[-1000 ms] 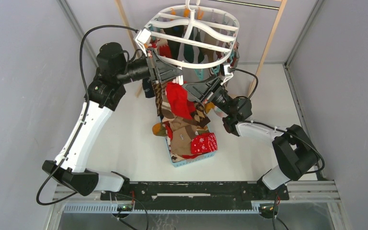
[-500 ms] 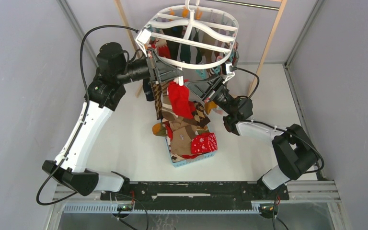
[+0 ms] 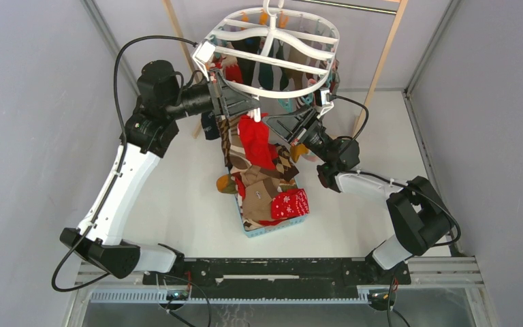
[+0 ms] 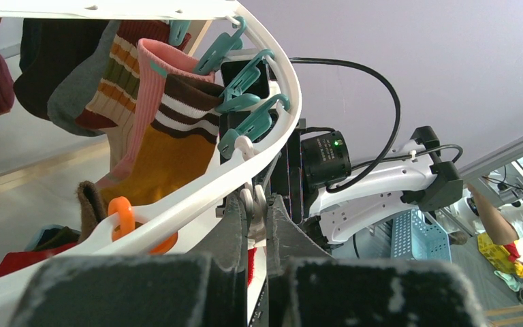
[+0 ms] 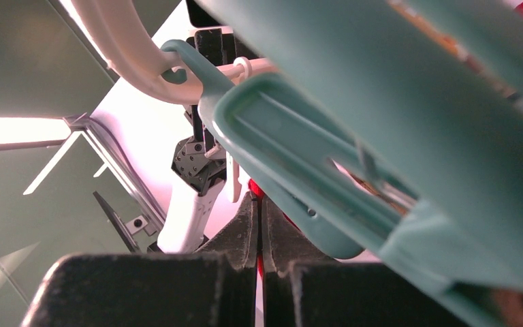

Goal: Clip the socks to the hanger
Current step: Clamp the sock onto the hanger.

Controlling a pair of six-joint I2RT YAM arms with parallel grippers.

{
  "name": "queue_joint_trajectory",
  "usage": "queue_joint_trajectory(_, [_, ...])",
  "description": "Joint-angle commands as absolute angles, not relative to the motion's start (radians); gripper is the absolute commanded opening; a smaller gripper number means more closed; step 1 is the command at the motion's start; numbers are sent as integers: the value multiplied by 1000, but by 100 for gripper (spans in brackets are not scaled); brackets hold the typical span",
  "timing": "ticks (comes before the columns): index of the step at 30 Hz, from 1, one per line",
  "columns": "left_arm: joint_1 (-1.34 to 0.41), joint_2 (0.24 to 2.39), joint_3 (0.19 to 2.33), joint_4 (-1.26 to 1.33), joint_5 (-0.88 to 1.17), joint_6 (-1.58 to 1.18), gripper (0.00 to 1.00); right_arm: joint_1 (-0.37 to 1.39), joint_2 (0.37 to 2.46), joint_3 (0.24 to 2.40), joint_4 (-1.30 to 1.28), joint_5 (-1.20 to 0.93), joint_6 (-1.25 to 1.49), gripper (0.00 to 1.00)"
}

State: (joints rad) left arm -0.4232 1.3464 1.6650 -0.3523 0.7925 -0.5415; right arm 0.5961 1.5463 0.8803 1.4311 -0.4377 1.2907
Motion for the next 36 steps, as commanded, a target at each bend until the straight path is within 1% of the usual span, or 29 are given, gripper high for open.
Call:
queue_joint_trajectory(1, [-430,1314,1670,-347,853,-526,0,581,1508,927,1513,-439,1313,0])
queue_joint_trajectory(26, [-430,1312,1662,-347,845,-512,0,601,1525,962,1517,-389,1341,0])
queue_joint_trajectory(27, [-430,1312,1661,-347,843,-512,3,601,1525,962,1517,-390,1339,0])
queue_joint_trajectory(29, [-430,1311,1661,-347,842,-511,11,604,1525,963,1517,-387,1334,0])
queue_joint_trajectory(31, [-430,1309,1659,-348,842,-510,17,604,1525,965,1517,-385,1332,0])
queue_joint_trajectory(34, [-430,1306,1657,-347,835,-508,35,606,1528,974,1516,-387,1328,0])
queue_joint_trajectory(36, [-429,1303,1657,-347,832,-509,37,606,1528,976,1516,-385,1328,0])
